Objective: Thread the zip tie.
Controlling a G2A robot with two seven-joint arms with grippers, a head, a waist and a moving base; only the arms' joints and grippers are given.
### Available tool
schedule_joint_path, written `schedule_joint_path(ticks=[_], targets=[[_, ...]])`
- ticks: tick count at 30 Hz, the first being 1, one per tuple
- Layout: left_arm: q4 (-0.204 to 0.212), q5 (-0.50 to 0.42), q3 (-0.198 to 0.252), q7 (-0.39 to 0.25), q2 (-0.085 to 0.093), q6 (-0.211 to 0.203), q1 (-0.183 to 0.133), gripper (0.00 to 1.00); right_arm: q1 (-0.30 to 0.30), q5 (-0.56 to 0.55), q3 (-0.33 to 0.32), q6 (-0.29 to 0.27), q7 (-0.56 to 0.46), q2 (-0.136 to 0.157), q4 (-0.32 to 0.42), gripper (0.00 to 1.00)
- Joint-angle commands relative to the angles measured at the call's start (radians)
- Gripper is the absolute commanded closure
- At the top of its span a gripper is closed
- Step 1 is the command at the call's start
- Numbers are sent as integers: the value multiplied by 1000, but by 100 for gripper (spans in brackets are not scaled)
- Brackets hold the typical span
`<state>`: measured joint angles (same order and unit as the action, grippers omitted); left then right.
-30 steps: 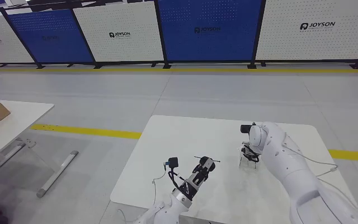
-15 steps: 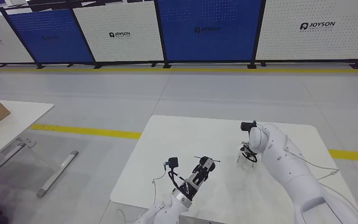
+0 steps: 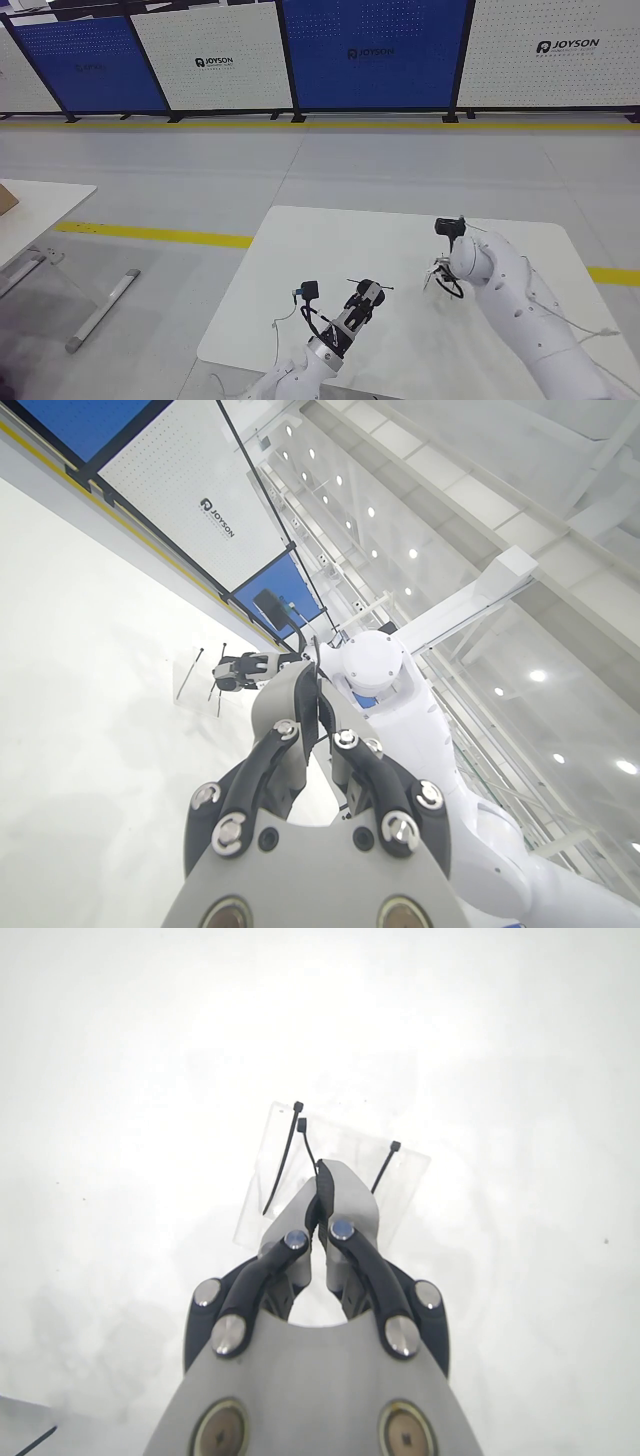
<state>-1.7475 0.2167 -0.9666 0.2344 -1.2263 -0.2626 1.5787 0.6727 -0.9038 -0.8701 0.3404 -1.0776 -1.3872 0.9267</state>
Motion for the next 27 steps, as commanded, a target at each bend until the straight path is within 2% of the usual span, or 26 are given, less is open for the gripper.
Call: schedule_joint_path(ticks=[1,5,9,11,24,27], targets=[[0,0,0,0,0,0,0,100,52,-31,-52,0,4,22,90,100],[0,0,0,0,0,0,0,100,174,-79,-171,0,20,57,275,100],[0,0,0,0,0,0,0,100,278,-82,-247,0,75,74,421,100],[0,0,0,0,0,0,0,100,312,-78,-265,-16,87,79,466,100],[0,0,0,0,0,0,0,100,321,-72,-271,-24,86,81,477,100],[0,0,0,0,0,0,0,100,350,-36,-290,-61,152,82,496,100]])
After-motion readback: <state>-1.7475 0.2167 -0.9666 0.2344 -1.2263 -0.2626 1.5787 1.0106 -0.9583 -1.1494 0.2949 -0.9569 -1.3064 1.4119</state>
